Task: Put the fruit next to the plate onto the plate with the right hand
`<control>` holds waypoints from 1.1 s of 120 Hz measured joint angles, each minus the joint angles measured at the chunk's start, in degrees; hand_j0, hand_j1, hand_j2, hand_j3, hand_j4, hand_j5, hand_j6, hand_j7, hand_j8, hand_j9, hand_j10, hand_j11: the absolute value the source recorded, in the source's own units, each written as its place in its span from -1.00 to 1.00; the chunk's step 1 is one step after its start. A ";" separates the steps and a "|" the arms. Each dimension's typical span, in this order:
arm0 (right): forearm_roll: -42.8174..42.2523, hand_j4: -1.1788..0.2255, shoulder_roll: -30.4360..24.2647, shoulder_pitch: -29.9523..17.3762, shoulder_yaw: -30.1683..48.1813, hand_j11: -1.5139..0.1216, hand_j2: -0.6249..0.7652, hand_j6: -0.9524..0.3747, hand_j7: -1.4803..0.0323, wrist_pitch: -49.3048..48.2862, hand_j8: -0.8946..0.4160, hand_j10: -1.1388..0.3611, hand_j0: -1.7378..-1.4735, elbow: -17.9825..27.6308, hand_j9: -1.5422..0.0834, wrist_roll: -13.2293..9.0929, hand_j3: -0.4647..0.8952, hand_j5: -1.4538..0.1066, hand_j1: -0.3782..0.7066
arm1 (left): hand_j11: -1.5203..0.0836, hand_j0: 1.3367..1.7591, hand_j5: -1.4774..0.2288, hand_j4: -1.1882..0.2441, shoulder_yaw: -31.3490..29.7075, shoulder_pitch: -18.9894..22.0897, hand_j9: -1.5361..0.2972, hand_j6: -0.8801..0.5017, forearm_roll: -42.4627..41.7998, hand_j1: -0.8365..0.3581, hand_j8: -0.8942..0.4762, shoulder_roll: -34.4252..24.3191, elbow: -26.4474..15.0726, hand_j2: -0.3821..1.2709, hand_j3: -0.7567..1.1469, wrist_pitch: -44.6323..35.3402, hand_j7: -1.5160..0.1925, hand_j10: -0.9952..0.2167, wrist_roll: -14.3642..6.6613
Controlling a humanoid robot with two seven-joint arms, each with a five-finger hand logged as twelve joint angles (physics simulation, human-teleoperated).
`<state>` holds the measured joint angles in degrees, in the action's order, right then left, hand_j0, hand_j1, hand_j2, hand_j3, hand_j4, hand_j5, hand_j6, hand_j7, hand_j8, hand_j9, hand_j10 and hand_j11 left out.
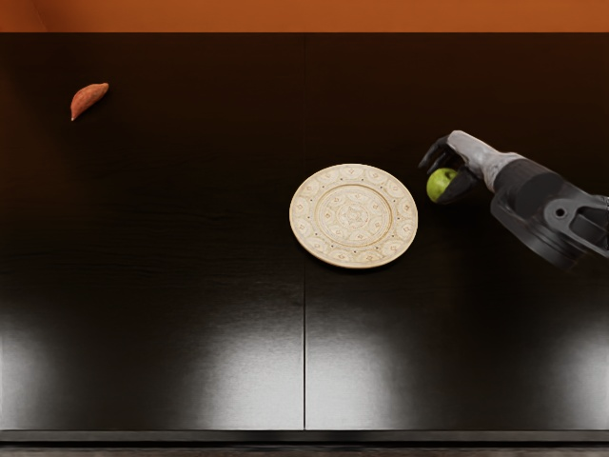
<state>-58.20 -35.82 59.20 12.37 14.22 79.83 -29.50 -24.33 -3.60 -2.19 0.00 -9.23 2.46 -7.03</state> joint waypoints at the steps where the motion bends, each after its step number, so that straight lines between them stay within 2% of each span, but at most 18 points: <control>1: 0.00 -0.14 0.02 0.04 0.01 -0.09 0.07 -0.42 -0.05 0.00 -0.23 -0.13 -0.39 0.08 -0.05 -0.05 -0.32 -0.14 0.18 | 0.50 0.52 0.36 0.32 0.00 0.00 0.33 -0.08 0.00 0.49 -0.05 0.00 0.00 -0.48 -0.20 0.00 0.40 0.24 0.00; 92: 0.02 -0.14 8.42 0.63 0.96 -0.09 0.10 -0.43 -0.06 0.07 -0.23 -0.13 -0.39 1.39 -0.07 -0.98 -0.32 -0.15 0.19 | 0.50 0.52 0.36 0.32 0.00 0.00 0.33 -0.08 0.00 0.49 -0.05 0.00 0.00 -0.48 -0.20 0.00 0.40 0.24 0.00; 132: 0.00 -0.14 10.69 -1.05 0.48 -0.10 0.09 -0.42 -0.06 0.15 -0.23 -0.13 -0.39 1.42 -0.07 -0.93 -0.32 -0.15 0.18 | 0.50 0.52 0.36 0.32 -0.01 0.00 0.33 -0.08 0.00 0.49 -0.05 0.00 0.00 -0.48 -0.20 0.00 0.40 0.24 0.00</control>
<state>-58.20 -25.13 58.15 12.86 14.37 81.25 -30.42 -24.33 -3.60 -2.20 0.00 -9.23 2.46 -7.03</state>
